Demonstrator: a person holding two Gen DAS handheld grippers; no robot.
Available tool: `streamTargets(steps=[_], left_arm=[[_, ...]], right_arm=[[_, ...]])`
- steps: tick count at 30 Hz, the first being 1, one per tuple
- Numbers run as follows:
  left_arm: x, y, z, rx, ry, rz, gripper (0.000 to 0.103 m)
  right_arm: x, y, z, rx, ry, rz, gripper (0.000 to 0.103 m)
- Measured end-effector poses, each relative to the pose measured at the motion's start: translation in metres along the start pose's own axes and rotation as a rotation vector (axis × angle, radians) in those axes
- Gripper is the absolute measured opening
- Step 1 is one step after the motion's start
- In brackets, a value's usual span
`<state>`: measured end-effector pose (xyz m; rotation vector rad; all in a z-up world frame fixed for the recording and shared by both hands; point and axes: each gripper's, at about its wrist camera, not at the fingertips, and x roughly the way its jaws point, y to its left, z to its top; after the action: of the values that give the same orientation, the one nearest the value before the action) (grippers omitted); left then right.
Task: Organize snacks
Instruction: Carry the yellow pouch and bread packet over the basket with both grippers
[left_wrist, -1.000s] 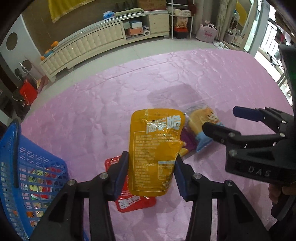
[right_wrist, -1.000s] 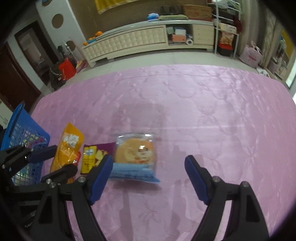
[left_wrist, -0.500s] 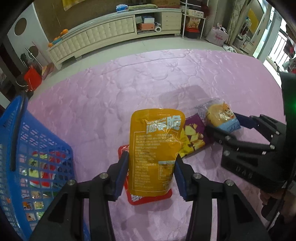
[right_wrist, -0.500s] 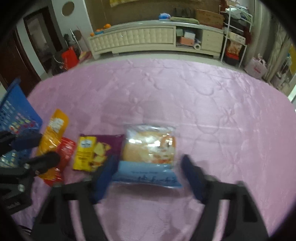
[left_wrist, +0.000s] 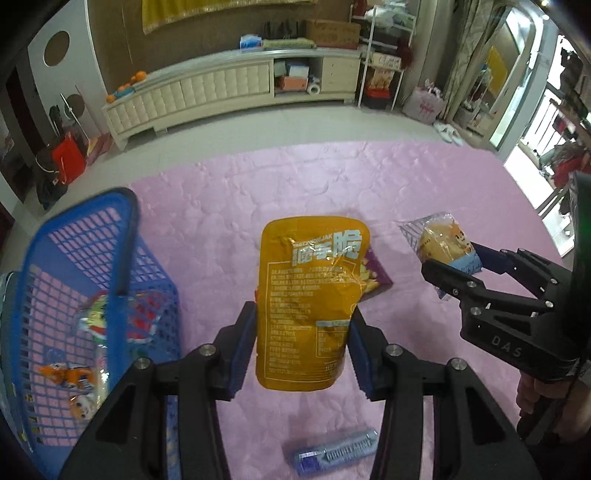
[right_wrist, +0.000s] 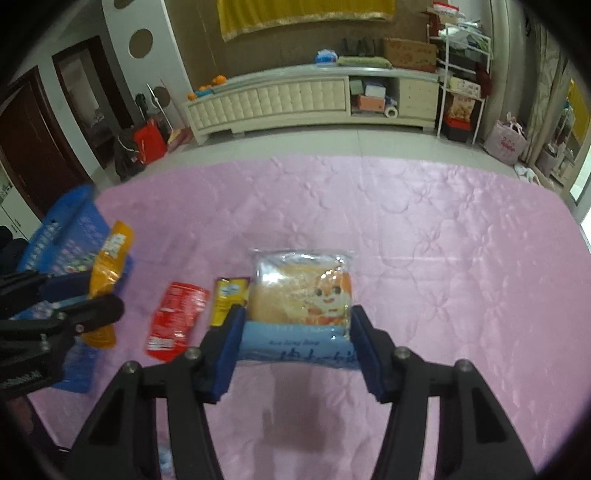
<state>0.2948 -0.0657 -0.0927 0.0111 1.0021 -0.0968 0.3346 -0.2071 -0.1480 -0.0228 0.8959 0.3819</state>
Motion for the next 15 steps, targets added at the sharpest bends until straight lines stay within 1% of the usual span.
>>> streamTargets(steps=[2, 5, 8, 12, 15], left_arm=[[-0.017, 0.003, -0.003, -0.002, -0.025, -0.008, 0.044], [-0.044, 0.009, -0.005, 0.002, -0.073, -0.019, 0.044], [-0.066, 0.019, -0.008, -0.009, -0.103, -0.032, 0.044], [-0.091, 0.035, -0.014, -0.020, -0.123, -0.036, 0.044], [-0.108, 0.049, -0.015, -0.008, -0.139, -0.040, 0.044]], right_arm=[[-0.018, 0.010, 0.004, -0.009, -0.017, 0.003, 0.061], [-0.042, 0.027, 0.011, -0.037, -0.039, -0.015, 0.061], [-0.063, 0.044, 0.016, -0.055, -0.061, -0.003, 0.061], [-0.084, 0.062, 0.020, -0.056, -0.081, 0.009, 0.061], [-0.096, 0.075, 0.022, -0.051, -0.089, 0.023, 0.061]])
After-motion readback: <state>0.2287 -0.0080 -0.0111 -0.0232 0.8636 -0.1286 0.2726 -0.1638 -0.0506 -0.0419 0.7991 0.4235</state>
